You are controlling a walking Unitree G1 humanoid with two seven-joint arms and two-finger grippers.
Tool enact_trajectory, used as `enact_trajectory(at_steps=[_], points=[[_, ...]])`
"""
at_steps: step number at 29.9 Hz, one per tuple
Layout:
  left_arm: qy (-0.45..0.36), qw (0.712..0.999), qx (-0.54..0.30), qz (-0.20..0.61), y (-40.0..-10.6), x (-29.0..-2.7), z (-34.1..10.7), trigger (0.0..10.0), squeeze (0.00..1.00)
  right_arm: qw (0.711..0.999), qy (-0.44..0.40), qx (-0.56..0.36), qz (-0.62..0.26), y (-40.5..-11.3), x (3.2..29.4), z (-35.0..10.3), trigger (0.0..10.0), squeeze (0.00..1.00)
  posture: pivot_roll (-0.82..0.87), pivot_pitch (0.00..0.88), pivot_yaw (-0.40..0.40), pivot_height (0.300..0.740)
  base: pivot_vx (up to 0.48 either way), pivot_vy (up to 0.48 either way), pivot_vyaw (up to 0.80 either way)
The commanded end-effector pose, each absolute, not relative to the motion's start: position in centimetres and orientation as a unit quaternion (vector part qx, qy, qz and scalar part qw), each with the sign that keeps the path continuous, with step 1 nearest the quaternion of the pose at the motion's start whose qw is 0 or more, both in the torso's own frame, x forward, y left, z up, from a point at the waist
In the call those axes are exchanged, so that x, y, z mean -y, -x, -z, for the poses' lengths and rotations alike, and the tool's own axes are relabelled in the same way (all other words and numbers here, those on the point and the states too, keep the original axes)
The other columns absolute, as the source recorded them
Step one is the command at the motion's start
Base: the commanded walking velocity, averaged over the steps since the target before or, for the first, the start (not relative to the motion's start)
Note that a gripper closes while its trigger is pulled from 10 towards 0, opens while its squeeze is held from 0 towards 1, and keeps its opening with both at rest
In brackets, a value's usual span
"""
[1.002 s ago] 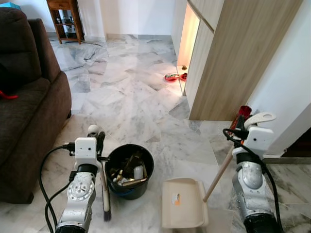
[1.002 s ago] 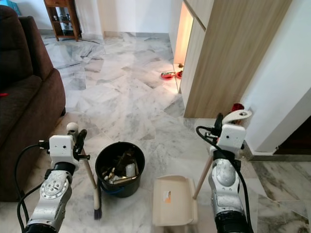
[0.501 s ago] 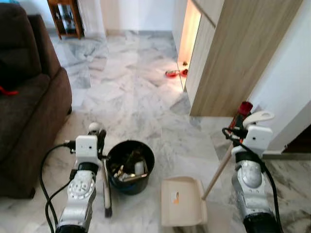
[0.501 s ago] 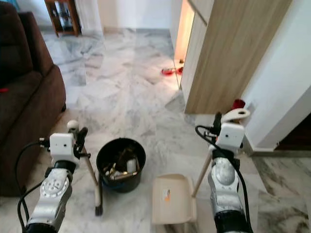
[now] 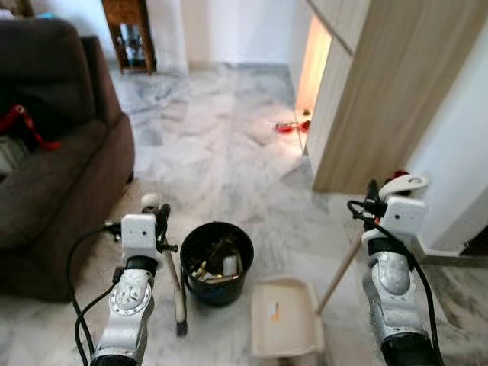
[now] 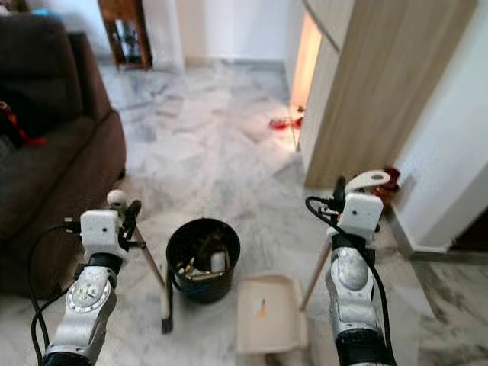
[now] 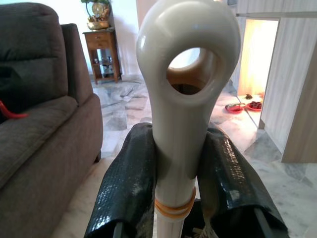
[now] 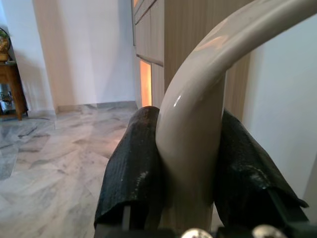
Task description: Sweep floor
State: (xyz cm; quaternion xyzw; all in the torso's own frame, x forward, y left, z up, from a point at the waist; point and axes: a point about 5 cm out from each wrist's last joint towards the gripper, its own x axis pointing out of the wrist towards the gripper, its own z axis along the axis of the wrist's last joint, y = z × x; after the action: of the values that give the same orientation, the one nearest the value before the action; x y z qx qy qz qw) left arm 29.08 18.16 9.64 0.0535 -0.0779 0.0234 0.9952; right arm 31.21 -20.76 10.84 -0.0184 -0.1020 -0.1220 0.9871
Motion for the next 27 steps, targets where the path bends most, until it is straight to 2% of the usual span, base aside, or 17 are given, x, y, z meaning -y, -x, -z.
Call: enact_trajectory(at_steps=[1, 5, 27], points=[[-0.056, 0.992, 0.111, -0.016, -29.56, -17.79, -11.09, 10.0, 0.0, 0.985, 0.02, 0.125, 0.12, -31.64, 20.82, -12.08, 10.0, 0.0, 0.06, 0.0, -0.04, 0.74, 0.0, 0.0, 0.0], [-0.055, 0.992, 0.111, -0.016, -29.51, -17.77, -11.06, 10.0, 0.0, 0.985, 0.02, 0.124, 0.117, -31.69, 20.83, -12.1, 10.0, 0.0, 0.06, 0.0, -0.043, 0.74, 0.0, 0.0, 0.0], [-0.056, 0.992, 0.11, -0.017, -29.44, -17.79, -11.03, 10.0, 0.0, 0.987, 0.017, 0.116, 0.111, -31.75, 20.67, -11.87, 10.0, 0.0, 0.06, 0.0, -0.043, 0.74, -0.262, 0.0, 0.0]])
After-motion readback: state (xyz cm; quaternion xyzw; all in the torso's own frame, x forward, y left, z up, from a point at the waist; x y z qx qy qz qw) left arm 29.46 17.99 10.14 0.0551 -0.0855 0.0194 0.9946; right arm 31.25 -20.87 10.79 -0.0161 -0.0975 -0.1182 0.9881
